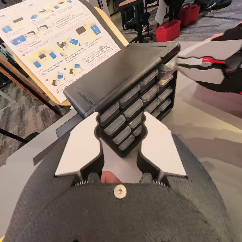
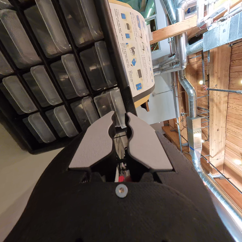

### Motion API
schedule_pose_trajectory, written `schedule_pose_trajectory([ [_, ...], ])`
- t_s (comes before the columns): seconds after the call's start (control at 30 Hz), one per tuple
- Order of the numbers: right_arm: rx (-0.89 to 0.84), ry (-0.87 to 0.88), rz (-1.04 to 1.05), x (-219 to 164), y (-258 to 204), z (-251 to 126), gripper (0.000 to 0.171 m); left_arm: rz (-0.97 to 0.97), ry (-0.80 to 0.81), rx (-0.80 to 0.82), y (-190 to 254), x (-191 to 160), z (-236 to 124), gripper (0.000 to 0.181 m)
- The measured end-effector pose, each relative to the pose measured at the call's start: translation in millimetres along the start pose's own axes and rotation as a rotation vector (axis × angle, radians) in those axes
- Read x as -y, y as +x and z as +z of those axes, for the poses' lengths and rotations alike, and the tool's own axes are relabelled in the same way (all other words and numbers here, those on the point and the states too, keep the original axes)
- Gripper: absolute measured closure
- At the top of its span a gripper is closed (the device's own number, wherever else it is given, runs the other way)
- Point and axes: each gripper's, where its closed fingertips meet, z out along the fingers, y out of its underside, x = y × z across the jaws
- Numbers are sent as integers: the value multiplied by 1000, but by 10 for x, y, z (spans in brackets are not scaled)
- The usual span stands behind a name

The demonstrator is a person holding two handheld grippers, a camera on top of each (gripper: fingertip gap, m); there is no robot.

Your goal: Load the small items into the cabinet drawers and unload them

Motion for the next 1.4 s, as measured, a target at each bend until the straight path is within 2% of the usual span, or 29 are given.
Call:
schedule_pose_trajectory([
  [0.33,69,18,-20,75,-4,-308,161,57,8,25,-97,62,238,119],
  [0.5,140,41,-49,91,-22,-459,161,36,-24,29,-152,-60,352,118],
  [0.77,327,127,-69,230,-106,-643,166,54,-24,36,-140,-66,335,119],
  [0.93,384,134,-72,234,-110,-696,168,53,-27,28,-132,-67,333,117],
  [1.07,379,109,-46,180,-71,-659,163,43,-26,20,-124,-64,324,117],
  [1.17,339,96,-38,163,-71,-611,140,31,-22,8,-99,-58,312,117],
  [1.4,297,74,-36,153,-81,-527,155,24,-15,-25,-31,-38,321,117],
])
